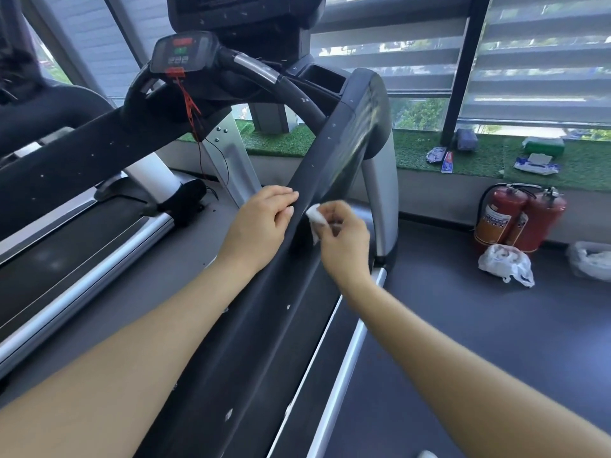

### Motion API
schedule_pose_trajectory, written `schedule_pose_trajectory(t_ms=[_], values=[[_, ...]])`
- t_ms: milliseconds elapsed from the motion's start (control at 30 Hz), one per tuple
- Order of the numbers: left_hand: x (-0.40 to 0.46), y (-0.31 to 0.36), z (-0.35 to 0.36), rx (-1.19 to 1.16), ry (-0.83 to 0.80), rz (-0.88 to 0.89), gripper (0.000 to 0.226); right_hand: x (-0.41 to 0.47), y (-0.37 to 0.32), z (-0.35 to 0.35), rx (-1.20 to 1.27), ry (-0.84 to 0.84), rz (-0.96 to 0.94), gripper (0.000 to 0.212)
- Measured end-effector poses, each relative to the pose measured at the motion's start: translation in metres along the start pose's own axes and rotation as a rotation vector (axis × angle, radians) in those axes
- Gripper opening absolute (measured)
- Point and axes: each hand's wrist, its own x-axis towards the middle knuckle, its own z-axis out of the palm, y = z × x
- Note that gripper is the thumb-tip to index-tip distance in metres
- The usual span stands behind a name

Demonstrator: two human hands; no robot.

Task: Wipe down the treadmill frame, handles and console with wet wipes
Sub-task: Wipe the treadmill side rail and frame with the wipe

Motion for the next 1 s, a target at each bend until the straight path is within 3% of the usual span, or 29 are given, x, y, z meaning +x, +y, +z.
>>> schedule_pose_trajectory(t_ms=[133,400,633,1000], values=[[-0.001,0.001,0.000,0.008,-0.013,-0.009,0.033,-0.046,0.001,-0.005,0.104,-0.137,0.041,0.008],[-0.002,0.003,0.000,0.006,-0.013,-0.011,0.032,0.022,0.003,-0.005,0.083,0.002,0.128,0.017],[-0.001,0.002,0.000,0.019,-0.012,-0.003,0.031,-0.054,0.015,0.000,0.143,-0.119,0.092,0.010],[-0.003,0.007,-0.001,0.001,0.022,-0.024,0.032,0.033,0.037,-0.002,0.114,0.049,0.278,0.026]])
